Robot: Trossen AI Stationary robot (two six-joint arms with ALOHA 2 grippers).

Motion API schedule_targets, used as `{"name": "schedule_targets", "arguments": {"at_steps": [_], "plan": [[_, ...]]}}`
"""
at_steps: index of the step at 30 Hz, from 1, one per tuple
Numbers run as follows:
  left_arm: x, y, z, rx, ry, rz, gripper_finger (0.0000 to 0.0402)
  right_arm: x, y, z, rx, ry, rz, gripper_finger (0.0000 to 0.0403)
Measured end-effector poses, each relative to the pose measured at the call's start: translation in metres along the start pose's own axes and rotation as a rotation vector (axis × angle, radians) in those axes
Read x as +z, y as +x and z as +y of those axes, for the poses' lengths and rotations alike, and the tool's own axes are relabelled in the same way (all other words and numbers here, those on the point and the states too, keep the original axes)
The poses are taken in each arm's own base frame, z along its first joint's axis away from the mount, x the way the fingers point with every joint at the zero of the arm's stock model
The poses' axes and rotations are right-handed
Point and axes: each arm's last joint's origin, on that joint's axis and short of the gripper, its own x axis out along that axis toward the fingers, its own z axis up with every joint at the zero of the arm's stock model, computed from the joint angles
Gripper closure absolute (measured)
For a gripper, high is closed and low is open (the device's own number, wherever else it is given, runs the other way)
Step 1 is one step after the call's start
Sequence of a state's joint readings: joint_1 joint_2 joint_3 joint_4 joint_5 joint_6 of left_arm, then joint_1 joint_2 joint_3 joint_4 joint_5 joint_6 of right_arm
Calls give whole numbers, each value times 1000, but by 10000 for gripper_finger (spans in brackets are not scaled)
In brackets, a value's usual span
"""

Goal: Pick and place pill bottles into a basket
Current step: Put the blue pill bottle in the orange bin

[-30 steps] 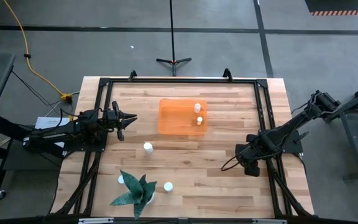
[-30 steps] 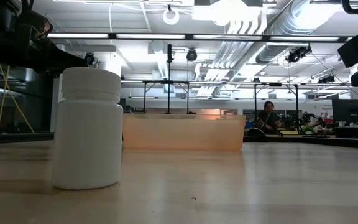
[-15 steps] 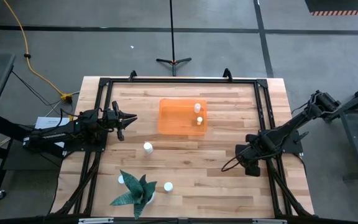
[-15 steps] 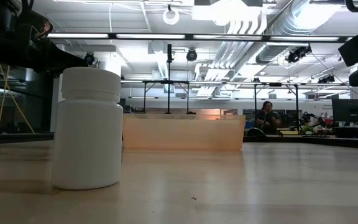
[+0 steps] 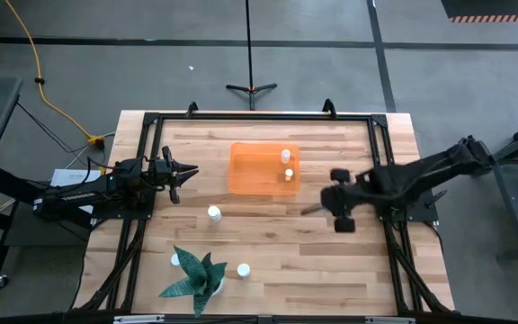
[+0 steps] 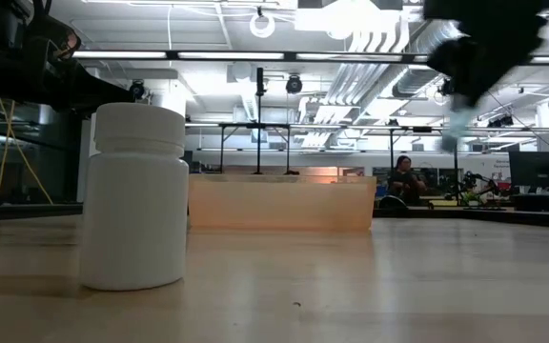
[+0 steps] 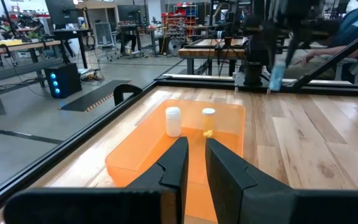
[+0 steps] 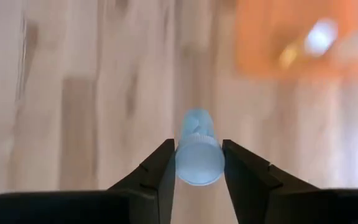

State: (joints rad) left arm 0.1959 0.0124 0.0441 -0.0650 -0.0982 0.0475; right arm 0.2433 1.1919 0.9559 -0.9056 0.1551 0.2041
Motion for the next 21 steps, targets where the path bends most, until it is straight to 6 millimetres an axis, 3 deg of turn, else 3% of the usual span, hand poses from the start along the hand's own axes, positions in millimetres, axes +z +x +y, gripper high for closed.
{"name": "schedule_targets", "arguments": {"at_steps": [4,7,14,21], "plan": [[0,0,0,0,0,0,309,27,-7,-27,-26,-89,-131,289],[0,0,0,0,0,0,309,43,-3,-50,-55,-132,-130,289],[0,0,0,0,0,0,309,85,24,-98,-43,-184,-75,289],[0,0,0,0,0,0,309,119,63,-130,-14,-201,52,289]]}}
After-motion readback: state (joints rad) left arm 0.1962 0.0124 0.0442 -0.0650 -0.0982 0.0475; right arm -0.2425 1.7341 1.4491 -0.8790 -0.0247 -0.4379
